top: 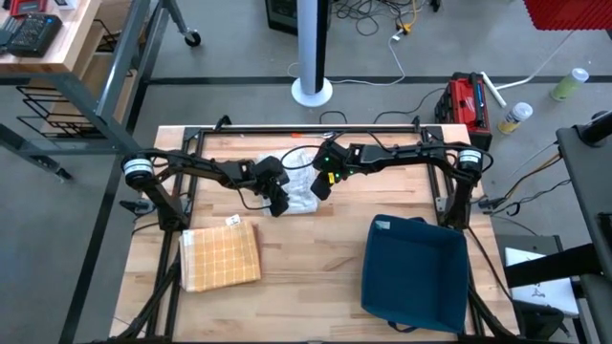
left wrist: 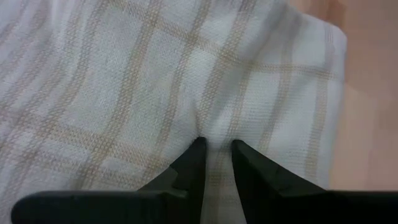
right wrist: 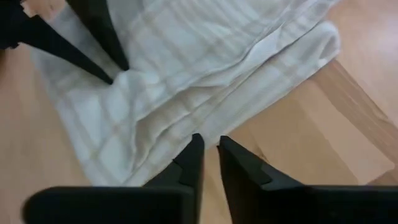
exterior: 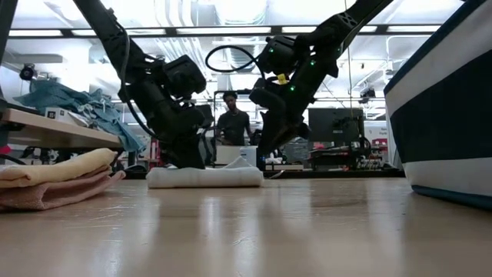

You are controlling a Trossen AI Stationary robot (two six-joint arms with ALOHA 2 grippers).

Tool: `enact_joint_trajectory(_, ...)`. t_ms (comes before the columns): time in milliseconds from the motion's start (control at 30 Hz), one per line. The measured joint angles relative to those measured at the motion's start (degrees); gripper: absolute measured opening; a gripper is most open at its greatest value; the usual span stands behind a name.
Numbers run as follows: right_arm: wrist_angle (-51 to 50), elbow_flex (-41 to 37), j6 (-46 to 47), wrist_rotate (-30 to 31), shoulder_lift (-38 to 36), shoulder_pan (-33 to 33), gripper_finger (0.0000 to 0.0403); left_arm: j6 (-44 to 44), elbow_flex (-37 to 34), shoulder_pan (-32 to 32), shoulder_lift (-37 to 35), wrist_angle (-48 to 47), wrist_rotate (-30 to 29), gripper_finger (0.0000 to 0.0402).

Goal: Fold towel
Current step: Stack the folded white towel on top of the folded yellow towel

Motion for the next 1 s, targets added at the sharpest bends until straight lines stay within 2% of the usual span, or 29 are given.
enact_joint_trajectory(300, -1.58, 0.00, 3.96, -0.25, 0.00, 0.02, 0.0145, -0.08, 0.02, -0.04, 0.20, 0.81, 0.90, 0.0075)
enact_joint_trajectory(433, -1.52, -0.04, 5.94, -0.90, 0.94, 0.29, 0.0183, -0.92, -0.14, -0.07, 0.26, 0.78, 6.62, 0.0075)
enact_joint_trajectory(700, 1.68, -0.09, 9.09, -3.76, 4.92, 0.63, 0.0227, -1.53, -0.20, -0.09, 0.28, 0.68, 7.44, 0.0075)
enact_joint_trajectory(800, 2.81, -0.09, 9.98, -7.13, 6.01, 0.60, 0.0239, -1.53, -0.22, -0.09, 0.28, 0.69, 7.27, 0.0075)
enact_joint_trajectory(1000, 2.88, -0.09, 10.22, -9.19, 5.68, 0.61, 0.0256, -1.46, -0.24, -0.15, 0.31, 0.54, 7.17, 0.0075)
